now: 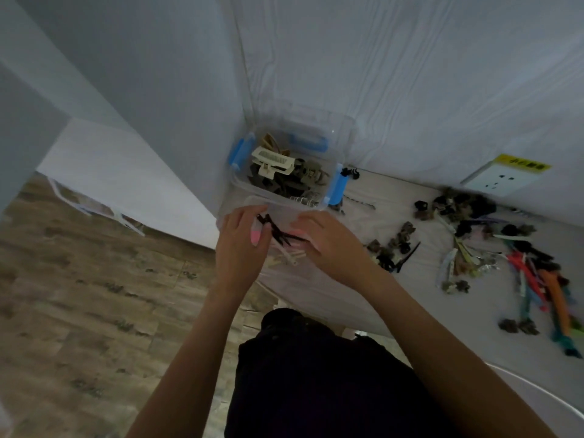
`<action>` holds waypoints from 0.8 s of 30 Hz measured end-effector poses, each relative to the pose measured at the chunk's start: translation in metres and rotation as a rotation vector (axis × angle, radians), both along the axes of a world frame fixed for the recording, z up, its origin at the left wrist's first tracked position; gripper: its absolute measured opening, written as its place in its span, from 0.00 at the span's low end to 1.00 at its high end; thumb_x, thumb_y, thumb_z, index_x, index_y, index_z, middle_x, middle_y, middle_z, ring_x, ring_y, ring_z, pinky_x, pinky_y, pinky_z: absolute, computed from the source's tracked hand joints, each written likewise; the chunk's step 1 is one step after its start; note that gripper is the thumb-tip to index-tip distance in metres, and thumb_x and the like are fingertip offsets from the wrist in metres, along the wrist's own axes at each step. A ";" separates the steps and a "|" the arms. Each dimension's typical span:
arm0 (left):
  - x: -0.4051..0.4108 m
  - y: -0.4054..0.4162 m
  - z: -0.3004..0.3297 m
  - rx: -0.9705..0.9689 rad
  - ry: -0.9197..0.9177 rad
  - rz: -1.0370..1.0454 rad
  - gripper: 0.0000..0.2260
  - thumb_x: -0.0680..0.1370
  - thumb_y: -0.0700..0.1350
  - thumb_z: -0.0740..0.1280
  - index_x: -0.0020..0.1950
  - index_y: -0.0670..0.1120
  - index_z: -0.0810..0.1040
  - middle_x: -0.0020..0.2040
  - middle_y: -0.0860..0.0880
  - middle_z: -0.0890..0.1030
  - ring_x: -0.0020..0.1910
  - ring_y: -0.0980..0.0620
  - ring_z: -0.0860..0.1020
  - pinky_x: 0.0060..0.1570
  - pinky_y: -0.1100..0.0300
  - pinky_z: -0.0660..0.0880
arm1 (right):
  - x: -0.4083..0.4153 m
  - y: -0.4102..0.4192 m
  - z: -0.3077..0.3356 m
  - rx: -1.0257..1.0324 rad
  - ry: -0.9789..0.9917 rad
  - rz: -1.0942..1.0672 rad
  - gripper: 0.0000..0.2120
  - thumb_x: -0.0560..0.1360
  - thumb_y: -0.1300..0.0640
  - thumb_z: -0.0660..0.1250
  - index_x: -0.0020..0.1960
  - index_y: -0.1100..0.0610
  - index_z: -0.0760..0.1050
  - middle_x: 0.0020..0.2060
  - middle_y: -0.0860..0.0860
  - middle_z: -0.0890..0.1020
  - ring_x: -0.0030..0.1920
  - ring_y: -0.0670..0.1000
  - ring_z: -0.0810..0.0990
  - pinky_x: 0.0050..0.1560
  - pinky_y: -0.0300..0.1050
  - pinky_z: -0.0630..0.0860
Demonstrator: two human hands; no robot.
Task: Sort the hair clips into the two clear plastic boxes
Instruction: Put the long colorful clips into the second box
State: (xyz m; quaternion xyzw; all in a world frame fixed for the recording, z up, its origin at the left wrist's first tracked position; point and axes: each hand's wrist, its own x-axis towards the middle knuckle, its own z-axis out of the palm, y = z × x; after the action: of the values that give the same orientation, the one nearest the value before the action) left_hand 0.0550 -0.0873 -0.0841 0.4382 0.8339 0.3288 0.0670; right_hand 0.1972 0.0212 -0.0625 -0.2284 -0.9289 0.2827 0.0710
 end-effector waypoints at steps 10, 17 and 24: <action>0.112 0.088 -0.006 -0.080 -0.108 -0.579 0.17 0.76 0.39 0.63 0.64 0.47 0.72 0.60 0.48 0.76 0.59 0.51 0.72 0.57 0.59 0.70 | 0.167 0.048 -0.051 0.040 -0.203 -0.517 0.12 0.71 0.71 0.62 0.50 0.61 0.79 0.50 0.58 0.80 0.49 0.60 0.77 0.48 0.48 0.73; 0.124 0.165 -0.035 -0.353 -0.116 -0.458 0.26 0.72 0.28 0.58 0.68 0.44 0.68 0.67 0.43 0.69 0.66 0.44 0.67 0.65 0.55 0.66 | 0.185 0.057 -0.075 0.101 -0.333 -0.391 0.15 0.68 0.64 0.69 0.54 0.56 0.78 0.51 0.56 0.79 0.49 0.58 0.77 0.48 0.47 0.75; 0.111 0.196 -0.058 -0.597 0.195 -0.490 0.16 0.76 0.32 0.58 0.62 0.43 0.70 0.61 0.42 0.72 0.61 0.42 0.69 0.55 0.49 0.70 | 0.206 0.073 -0.075 0.147 -0.241 -0.394 0.06 0.63 0.59 0.72 0.40 0.56 0.79 0.39 0.54 0.79 0.40 0.57 0.78 0.42 0.47 0.77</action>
State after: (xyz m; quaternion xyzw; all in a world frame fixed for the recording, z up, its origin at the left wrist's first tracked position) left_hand 0.1656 0.1088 -0.1417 0.6147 0.7659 0.0030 0.1884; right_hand 0.4036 0.0941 -0.1373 -0.4317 -0.8861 0.1660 0.0301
